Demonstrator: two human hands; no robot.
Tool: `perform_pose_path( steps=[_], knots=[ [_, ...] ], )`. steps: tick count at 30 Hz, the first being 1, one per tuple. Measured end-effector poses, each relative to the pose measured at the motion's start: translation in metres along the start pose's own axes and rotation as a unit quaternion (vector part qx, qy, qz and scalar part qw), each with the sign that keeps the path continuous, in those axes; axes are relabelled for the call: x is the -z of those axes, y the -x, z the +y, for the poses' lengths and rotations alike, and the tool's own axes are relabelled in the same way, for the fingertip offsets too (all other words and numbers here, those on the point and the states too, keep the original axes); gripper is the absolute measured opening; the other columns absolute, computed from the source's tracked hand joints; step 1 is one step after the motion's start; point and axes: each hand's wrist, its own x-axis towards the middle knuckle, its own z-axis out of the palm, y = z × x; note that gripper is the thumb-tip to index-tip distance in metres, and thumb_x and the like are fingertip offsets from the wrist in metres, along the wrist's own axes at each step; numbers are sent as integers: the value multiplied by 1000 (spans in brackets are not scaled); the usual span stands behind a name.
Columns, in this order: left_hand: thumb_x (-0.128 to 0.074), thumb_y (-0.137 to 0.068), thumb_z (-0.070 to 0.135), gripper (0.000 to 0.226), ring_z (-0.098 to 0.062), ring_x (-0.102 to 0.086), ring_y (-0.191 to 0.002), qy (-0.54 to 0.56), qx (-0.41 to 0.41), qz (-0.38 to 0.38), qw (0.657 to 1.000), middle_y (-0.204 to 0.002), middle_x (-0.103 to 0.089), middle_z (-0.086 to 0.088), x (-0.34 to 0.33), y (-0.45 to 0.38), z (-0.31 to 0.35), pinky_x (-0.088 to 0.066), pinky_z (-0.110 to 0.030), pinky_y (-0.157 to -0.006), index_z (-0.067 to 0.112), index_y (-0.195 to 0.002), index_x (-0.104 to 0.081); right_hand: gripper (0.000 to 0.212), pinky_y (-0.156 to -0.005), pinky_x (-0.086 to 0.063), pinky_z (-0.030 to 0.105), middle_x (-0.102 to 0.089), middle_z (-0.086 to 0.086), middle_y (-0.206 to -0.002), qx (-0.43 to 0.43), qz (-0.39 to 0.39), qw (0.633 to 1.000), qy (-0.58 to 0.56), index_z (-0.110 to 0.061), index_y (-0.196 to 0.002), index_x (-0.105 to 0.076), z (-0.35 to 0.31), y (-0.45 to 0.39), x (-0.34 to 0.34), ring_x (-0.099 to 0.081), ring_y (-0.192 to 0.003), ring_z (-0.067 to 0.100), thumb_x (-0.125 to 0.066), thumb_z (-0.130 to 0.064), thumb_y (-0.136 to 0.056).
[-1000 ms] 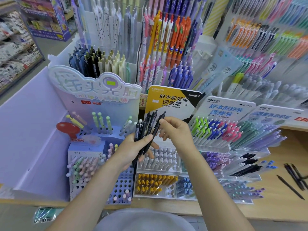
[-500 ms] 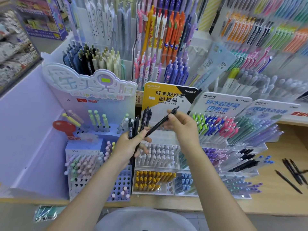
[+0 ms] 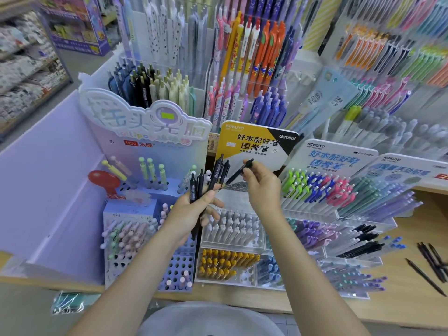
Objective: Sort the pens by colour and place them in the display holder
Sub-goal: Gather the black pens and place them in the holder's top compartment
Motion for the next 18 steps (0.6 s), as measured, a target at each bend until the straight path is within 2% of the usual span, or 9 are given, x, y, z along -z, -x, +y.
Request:
perform_pose_path(
  steps=[2,4,9,12,15,18],
  knots=[
    [-56,-99,25,22,-20,-63,-66,7,2,2,1000,-88,-72,-11,1,-1,0,-38,-21,-45,20,-117,-67,15,-75,-55,40,-71,2,-87,38,-20,998,52,-11,-105,-68,1,-3,-4,-67,-82,20,-55,-12,-98],
    [-55,-100,24,22,-21,-63,-66,9,5,5,1000,-89,-72,-11,2,-1,0,-37,-21,-43,18,-118,-66,13,-65,-47,34,-68,8,-80,72,-38,991,104,-5,-99,-67,0,-5,-8,-60,-71,21,-56,-11,-98],
    [-55,-100,21,22,-19,-62,-60,3,0,7,1000,-89,-73,-13,4,0,0,-33,-20,-42,15,-119,-65,16,-65,-48,34,-70,13,-85,81,-39,980,176,-2,-98,-70,1,-8,-17,-63,-77,28,-62,-15,-96],
    [-55,-100,20,21,-18,-59,-58,1,-3,9,1000,-87,-73,-12,5,0,1,-31,-20,-42,16,-118,-65,17,-66,-49,33,-70,10,-85,59,-45,977,201,-5,-99,-70,2,-7,-15,-64,-77,25,-64,-19,-94],
    [-57,-100,21,20,-17,-57,-57,-9,-8,7,1000,-84,-72,-10,4,-1,1,-30,-21,-42,18,-117,-67,17,-67,-51,31,-71,4,-81,27,-31,990,132,-11,-99,-72,-5,2,-5,-63,-70,14,-62,-24,-96],
    [-61,-97,20,19,-17,-54,-56,-28,-7,7,1000,-81,-72,-8,1,-4,0,-30,-21,-42,19,-115,-68,17,-59,-51,30,-71,6,-72,-50,-87,994,-45,-13,-96,-73,-22,15,4,-58,-56,10,-65,-28,-94]
  ],
)
